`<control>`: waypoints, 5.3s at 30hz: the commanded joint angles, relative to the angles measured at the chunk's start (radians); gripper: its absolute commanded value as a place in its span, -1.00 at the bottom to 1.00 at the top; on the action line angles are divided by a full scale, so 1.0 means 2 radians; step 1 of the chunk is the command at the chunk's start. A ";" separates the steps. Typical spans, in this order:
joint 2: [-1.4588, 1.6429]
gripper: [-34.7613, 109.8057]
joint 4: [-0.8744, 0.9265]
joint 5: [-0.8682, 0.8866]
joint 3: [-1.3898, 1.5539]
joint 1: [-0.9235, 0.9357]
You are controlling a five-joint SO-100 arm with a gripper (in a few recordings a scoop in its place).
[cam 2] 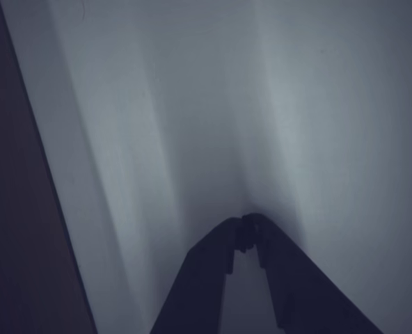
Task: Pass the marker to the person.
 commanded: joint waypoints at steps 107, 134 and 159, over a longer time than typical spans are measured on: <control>-0.711 -0.59 0.006 0.048 -0.763 -0.397; -0.693 -0.28 0.054 0.023 -0.662 -0.416; -0.731 -0.27 0.146 -0.065 -0.751 -0.378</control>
